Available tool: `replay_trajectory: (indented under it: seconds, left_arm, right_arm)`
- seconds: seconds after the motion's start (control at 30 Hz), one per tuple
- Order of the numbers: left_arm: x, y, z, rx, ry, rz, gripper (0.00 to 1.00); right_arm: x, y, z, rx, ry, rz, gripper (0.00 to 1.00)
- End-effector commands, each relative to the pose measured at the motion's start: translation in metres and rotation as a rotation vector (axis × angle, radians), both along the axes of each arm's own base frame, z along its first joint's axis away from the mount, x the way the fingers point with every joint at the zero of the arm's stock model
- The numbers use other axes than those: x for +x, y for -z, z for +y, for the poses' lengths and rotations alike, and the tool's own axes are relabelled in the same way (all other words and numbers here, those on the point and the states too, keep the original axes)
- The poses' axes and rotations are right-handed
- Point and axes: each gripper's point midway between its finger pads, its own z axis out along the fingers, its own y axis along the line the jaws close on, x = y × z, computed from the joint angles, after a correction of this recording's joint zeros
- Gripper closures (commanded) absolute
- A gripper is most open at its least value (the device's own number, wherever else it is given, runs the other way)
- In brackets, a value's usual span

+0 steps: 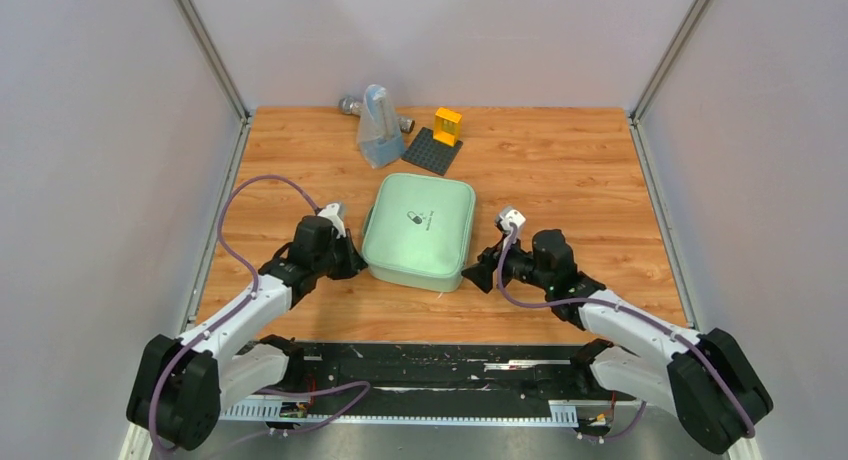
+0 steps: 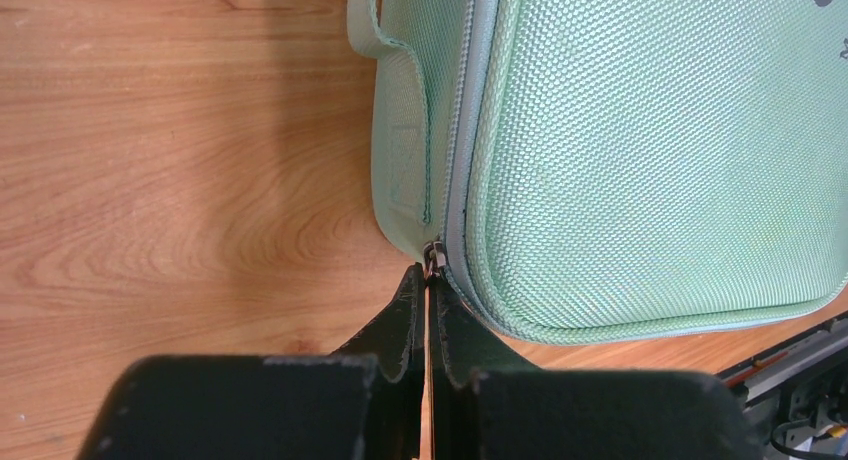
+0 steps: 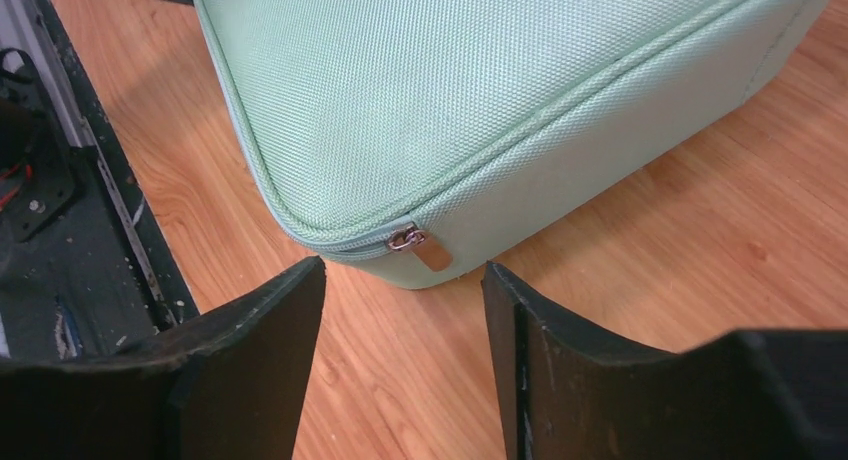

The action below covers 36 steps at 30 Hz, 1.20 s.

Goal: Organize the medicine kit
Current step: Zip the medicine box at the center of the board.

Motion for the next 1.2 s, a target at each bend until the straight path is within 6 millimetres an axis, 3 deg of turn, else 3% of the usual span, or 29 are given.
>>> replay_trajectory:
  seconds: [0.0,0.27,0.4,0.63,1.17]
  left_arm:
    - [0.018,-0.012,-0.002,0.002,0.022,-0.050,1.00]
    - [0.047,-0.021,0.018,0.034,0.029,-0.049,1.00]
    - [0.059,-0.024,0.018,0.037,0.061,-0.046,1.00]
    - [0.064,-0.021,0.014,0.030,0.091,-0.033,1.00]
    - [0.064,-0.026,0.009,0.009,0.135,-0.051,1.00]
  right_arm:
    - [0.013,-0.015,0.017,0.015,-0.097,-0.128,0.42]
    - [0.010,-0.013,0.021,0.122,-0.280,-0.064,0.46]
    - [0.008,-0.013,0.024,0.169,-0.378,-0.032,0.47]
    - [0.016,-0.008,0.039,0.210,-0.472,0.052,0.52]
    - [0.021,0.011,0.046,0.164,-0.578,0.048,0.58]
